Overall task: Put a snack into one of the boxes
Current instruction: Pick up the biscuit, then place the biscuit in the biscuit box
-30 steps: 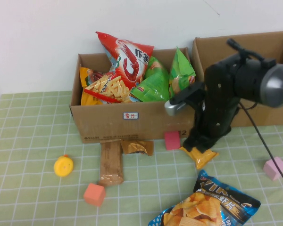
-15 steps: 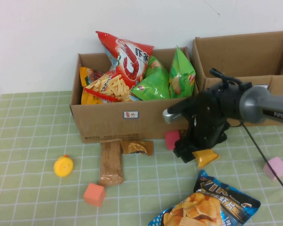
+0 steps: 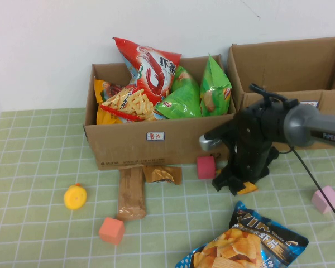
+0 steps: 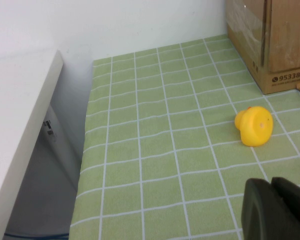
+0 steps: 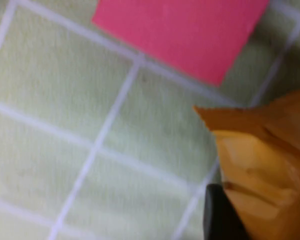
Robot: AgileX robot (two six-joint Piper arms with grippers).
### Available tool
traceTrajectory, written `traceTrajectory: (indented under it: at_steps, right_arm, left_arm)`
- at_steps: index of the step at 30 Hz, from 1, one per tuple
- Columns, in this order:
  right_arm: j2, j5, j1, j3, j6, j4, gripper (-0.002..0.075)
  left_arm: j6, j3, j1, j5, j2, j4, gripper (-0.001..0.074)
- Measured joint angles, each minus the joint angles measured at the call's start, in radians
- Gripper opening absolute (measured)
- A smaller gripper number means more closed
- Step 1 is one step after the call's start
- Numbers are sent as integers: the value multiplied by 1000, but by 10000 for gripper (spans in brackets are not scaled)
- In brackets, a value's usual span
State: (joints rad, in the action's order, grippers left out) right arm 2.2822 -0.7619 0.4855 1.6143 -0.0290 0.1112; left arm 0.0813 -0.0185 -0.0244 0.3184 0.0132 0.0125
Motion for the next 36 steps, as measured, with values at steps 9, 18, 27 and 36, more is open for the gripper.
traceTrajectory:
  at_steps: [9, 18, 27, 36]
  right_arm:
    - [-236, -160, 0, -3, 81, -29, 330]
    - [-541, -40, -2, -3, 80, 99, 328]
    - [-427, 298, -119, -3, -296, 480, 327]
    - [-288, 303, -187, 33, -453, 488, 553]
  left_arm:
    - [0, 0, 0, 0, 0, 0, -3]
    - [0, 0, 0, 0, 0, 0, -3]
    - [3, 0, 0, 0, 0, 0, -3]
    - [3, 0, 0, 0, 0, 0, -3]
